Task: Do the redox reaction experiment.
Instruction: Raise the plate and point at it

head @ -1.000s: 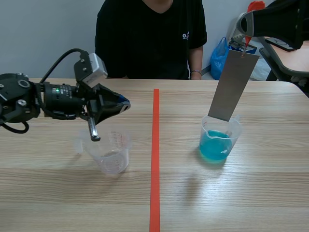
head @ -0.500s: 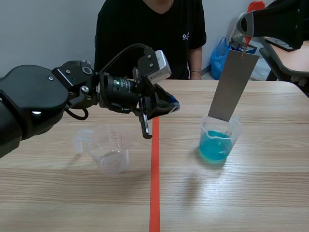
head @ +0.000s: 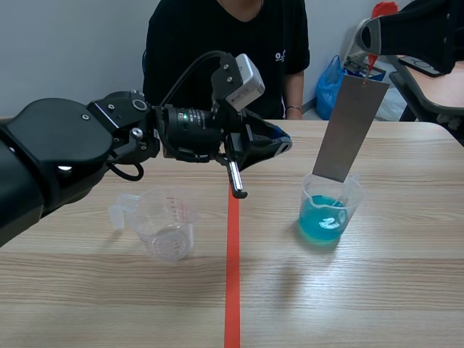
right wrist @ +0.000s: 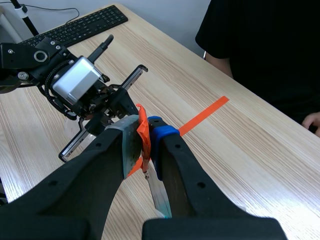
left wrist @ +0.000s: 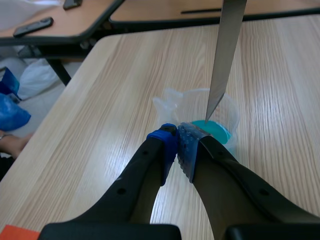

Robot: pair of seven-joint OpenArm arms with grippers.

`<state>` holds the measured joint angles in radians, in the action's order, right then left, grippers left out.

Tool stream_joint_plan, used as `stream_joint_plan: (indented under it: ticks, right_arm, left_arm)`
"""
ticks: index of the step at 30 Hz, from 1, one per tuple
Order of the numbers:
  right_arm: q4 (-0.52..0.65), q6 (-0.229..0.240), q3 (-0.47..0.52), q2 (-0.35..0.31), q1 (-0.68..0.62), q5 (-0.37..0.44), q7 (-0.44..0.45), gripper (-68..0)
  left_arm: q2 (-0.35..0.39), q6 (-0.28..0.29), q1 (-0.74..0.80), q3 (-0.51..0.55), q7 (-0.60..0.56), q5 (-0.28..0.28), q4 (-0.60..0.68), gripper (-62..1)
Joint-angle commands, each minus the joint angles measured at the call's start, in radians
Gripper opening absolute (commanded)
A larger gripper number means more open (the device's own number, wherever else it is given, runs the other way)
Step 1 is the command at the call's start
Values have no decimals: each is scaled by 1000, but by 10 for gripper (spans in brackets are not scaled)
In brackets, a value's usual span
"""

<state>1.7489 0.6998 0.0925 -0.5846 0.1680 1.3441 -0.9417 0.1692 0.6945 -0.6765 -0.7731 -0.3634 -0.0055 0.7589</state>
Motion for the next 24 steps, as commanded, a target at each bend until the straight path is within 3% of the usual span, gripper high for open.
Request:
stream_joint_plan:
  ticks: [1, 24]
  right_arm:
    - [8, 0, 22, -11, 15, 26, 12, -660]
    - [8, 0, 22, -11, 15, 26, 12, -660]
  left_arm:
    - [-5, 2, -2, 8, -11, -11, 18, -567]
    - [-7, 2, 12, 8, -6, -6, 18, -567]
